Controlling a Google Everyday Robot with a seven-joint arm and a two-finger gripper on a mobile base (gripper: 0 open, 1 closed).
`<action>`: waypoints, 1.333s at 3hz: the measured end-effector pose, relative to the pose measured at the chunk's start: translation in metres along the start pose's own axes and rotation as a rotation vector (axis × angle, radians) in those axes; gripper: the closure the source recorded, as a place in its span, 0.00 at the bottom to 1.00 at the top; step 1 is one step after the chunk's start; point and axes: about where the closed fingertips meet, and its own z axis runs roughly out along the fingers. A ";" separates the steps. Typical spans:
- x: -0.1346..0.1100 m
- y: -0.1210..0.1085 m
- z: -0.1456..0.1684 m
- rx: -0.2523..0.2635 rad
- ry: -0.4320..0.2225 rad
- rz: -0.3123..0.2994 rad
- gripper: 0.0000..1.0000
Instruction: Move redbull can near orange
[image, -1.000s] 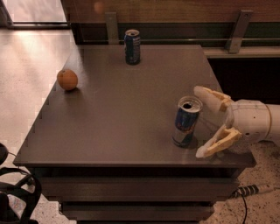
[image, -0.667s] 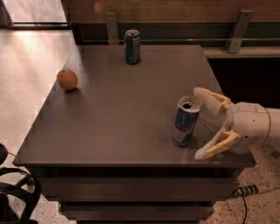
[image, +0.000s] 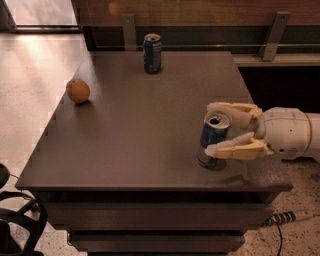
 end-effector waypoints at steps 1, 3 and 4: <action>-0.004 0.001 0.003 -0.006 0.004 -0.008 0.59; -0.006 0.002 0.007 -0.014 0.004 -0.012 1.00; -0.006 0.002 0.007 -0.014 0.004 -0.012 1.00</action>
Offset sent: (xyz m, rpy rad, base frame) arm -0.0010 0.0031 0.0032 -0.0064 -0.0068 0.0050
